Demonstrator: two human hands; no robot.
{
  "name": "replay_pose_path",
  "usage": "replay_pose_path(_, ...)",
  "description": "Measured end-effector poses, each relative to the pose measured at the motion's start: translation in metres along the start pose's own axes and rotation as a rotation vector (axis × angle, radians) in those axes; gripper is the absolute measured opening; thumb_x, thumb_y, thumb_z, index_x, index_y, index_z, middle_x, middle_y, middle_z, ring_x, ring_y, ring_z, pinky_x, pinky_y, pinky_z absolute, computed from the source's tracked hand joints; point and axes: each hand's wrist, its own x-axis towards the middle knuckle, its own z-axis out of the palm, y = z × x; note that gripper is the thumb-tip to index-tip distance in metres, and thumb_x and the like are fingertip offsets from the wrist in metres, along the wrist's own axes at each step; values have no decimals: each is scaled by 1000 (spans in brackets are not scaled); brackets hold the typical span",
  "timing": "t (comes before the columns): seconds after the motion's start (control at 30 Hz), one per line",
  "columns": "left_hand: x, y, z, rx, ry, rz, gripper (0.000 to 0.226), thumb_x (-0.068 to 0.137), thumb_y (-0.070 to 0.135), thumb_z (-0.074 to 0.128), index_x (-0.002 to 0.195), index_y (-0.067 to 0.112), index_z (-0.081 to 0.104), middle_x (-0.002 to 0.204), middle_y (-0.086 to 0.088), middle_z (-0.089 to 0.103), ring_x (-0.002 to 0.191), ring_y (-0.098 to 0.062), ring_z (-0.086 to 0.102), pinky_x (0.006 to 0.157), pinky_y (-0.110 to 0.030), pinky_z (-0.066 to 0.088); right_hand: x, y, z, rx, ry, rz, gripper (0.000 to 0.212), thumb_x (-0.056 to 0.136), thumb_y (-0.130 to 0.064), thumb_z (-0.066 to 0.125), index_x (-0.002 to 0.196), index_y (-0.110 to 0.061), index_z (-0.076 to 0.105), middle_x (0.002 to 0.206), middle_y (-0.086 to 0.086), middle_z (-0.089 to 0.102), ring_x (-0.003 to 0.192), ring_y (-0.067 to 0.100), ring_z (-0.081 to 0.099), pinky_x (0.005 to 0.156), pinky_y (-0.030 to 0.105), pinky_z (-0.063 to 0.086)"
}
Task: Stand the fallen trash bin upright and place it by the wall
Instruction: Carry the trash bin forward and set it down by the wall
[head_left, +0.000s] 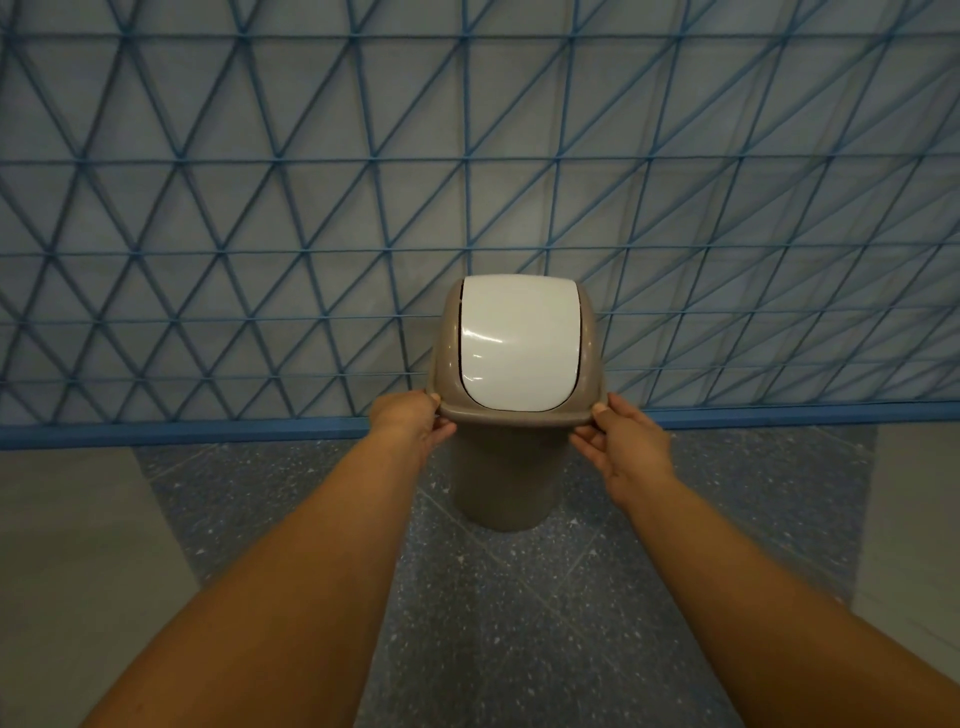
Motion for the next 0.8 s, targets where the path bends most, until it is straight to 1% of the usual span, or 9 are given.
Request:
replay_pose_path(0.07,0,1,1,-10,33,5,24,91,2,52,113,-2,59,77,-11,60,70,-18,59,69,-32,52,1,1,0,-1,4,14,44,93,-8,52,136,-14,48,110,13,66,90,23,64,71,34,54)
replay_pose_path(0.13,-3,0,1,-12,37,0,23,91,2,51,114,-2,58,77,-11,58,68,-18,58,69,-32,52,3,-2,1,-16,8,19,44,93,-8,52,136,-14,48,109,13,66,87,22,63,68,33,54)
replay_pose_path(0.17,-5,-2,1,-14,27,-6,24,92,2,50,115,-1,57,77,-10,58,68,-18,57,70,-33,51,5,-4,1,-28,11,19,43,93,-8,52,135,-13,48,109,13,65,87,22,63,68,33,54)
replay_pose_path(0.27,-9,-7,0,-30,-10,-32,26,92,1,51,117,-1,55,80,-11,57,70,-18,57,73,-35,52,10,-11,2,-63,20,23,41,93,-8,51,134,-11,50,112,15,65,94,24,62,76,36,53)
replay_pose_path(0.4,-10,-9,-2,-31,-31,-33,25,92,2,51,116,-1,56,79,-11,57,70,-17,57,73,-35,52,14,-13,2,-85,35,39,39,93,-8,52,131,-11,53,115,16,65,95,24,63,74,36,53)
replay_pose_path(0.5,-9,-9,-2,-25,-28,-37,26,92,3,51,117,1,58,81,-10,58,71,-17,58,72,-33,52,15,-13,0,-96,26,39,40,93,-8,52,132,-11,52,115,15,66,93,23,64,70,34,53)
replay_pose_path(0.63,-5,-11,-1,-31,-18,-34,26,92,5,52,116,3,60,83,-10,60,72,-17,59,67,-30,52,16,-12,-1,-93,23,36,39,93,-8,52,132,-11,52,112,15,66,87,21,65,68,33,53)
replay_pose_path(0.73,-4,-9,0,-25,-8,-34,26,92,4,51,117,2,59,82,-10,59,72,-17,59,68,-31,52,15,-12,0,-98,24,38,38,93,-8,52,131,-11,53,108,13,67,83,19,65,63,31,52)
replay_pose_path(0.8,-4,-9,1,-25,-5,-36,26,92,4,51,117,2,59,81,-11,59,71,-17,59,69,-31,52,15,-13,1,-110,24,37,38,93,-8,52,131,-11,53,109,13,66,84,19,64,63,31,52)
